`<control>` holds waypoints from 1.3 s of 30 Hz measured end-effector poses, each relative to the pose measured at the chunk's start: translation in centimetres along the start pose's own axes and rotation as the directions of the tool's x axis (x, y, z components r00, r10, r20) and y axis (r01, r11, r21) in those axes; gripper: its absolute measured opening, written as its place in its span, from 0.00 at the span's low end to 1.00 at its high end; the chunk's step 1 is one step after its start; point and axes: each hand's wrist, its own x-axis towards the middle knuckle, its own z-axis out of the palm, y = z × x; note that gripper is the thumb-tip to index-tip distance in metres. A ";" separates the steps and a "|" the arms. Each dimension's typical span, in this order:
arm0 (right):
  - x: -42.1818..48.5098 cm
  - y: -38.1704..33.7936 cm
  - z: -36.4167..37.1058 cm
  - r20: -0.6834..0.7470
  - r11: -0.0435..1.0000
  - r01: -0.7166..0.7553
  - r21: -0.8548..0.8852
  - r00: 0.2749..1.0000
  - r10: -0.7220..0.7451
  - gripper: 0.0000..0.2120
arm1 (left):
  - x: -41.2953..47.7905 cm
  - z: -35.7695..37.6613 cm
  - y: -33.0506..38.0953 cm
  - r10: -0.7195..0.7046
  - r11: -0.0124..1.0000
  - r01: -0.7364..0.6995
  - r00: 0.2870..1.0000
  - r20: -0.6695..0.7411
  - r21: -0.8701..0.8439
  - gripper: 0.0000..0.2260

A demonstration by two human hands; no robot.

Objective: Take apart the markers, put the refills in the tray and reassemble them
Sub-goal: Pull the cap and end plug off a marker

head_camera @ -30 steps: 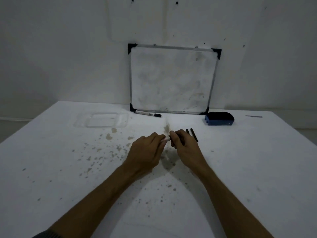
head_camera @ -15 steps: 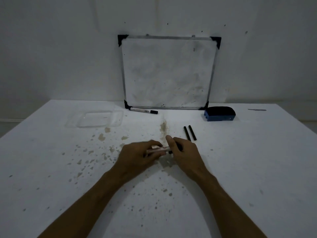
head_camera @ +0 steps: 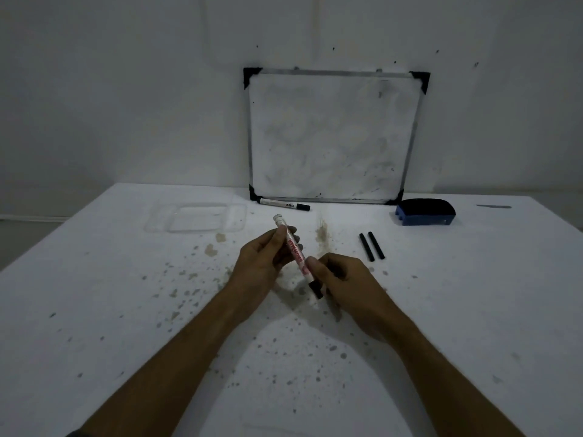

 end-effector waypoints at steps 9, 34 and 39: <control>-0.2 -0.9 -1.5 -0.177 0.974 0.062 0.217 0.984 -0.024 0.10 | -1.4 1.2 0.6 -0.084 0.867 -0.043 0.969 0.231 0.496 0.13; -0.6 -1.3 -3.7 0.607 0.832 -0.442 0.334 0.776 0.169 0.23 | -2.0 0.7 -0.2 0.239 0.258 -0.622 0.783 0.575 0.740 0.12; -1.0 -1.7 -3.4 0.578 0.823 -0.483 0.300 0.778 0.247 0.22 | -2.4 1.9 -0.3 0.207 0.284 -0.591 0.806 0.554 0.755 0.16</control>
